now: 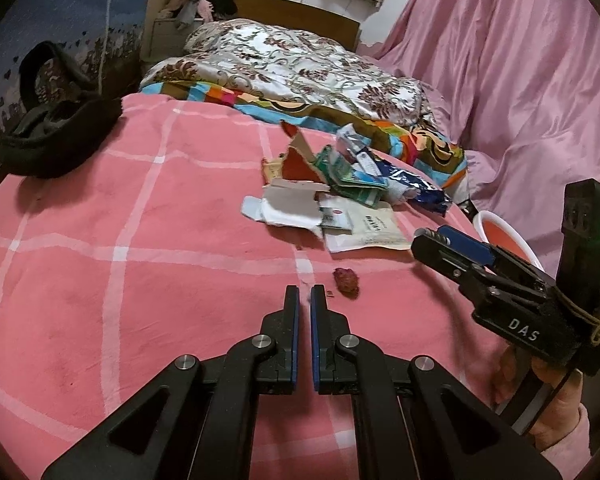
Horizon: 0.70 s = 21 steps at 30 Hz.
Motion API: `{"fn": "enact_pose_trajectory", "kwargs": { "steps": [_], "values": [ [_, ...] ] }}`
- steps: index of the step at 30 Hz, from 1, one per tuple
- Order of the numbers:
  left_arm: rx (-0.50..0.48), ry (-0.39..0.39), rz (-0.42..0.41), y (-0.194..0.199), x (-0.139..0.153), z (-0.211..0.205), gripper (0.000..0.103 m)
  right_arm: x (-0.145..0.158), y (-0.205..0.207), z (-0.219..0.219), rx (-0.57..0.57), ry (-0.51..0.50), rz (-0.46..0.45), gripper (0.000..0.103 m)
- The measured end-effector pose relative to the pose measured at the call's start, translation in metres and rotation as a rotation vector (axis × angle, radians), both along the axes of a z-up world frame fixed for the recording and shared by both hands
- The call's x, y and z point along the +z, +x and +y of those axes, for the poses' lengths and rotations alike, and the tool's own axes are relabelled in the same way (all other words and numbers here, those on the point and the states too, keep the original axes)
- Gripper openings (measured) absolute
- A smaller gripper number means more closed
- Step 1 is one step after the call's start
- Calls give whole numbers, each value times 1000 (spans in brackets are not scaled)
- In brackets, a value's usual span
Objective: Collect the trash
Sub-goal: 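Carry the crumb in the left tool to the orange bucket while the right tool drops the dark tube there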
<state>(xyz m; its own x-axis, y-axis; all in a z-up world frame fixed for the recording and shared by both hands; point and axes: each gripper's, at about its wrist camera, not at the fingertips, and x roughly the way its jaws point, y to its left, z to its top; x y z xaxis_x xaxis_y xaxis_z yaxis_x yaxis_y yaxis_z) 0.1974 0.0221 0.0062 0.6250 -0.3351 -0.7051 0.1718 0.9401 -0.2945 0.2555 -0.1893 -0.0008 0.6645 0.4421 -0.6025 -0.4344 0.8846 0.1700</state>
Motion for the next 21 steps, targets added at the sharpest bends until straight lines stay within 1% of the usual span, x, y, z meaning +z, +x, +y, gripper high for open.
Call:
{"fn": "enact_pose_trajectory", "kwargs": {
  "steps": [2, 4, 5, 6, 7, 8, 10, 14, 16, 17, 18, 21],
  "values": [
    [-23, -8, -8, 0, 1, -4, 4, 1, -2, -6, -9, 7, -4, 64],
    [-45, -18, -17, 0, 2, -9, 8, 1, -3, -13, -20, 12, -6, 64],
    [-54, -17, -20, 1, 2, -12, 18, 0, -4, -16, -23, 13, -5, 64],
    [-55, -14, -21, 3, 2, -15, 31, -1, -5, -18, -27, 13, -3, 64],
    [-54, -9, -24, 4, 3, -18, 34, -1, -6, -20, -30, 14, -3, 64],
    [-55, -4, -27, 6, 3, -21, 35, -1, -7, -23, -33, 18, -6, 64],
    [-54, 7, -21, 11, 3, -26, 35, 1, -10, -27, -35, 22, -17, 64],
    [-35, 29, 19, 22, -3, -30, 34, 7, -19, -32, -40, 15, -67, 64],
    [-30, 46, 11, 22, -3, -32, 26, 12, -22, -34, -40, 16, -95, 64],
    [-36, 50, 11, 23, -3, -34, 15, 15, -24, -35, -41, 17, -113, 64],
    [-43, 59, 16, 24, -4, -36, 11, 19, -27, -36, -42, 17, -135, 64],
    [-53, 84, 2, 23, -5, -40, 11, 32, -38, -40, -52, 14, -217, 64]
  ]
}}
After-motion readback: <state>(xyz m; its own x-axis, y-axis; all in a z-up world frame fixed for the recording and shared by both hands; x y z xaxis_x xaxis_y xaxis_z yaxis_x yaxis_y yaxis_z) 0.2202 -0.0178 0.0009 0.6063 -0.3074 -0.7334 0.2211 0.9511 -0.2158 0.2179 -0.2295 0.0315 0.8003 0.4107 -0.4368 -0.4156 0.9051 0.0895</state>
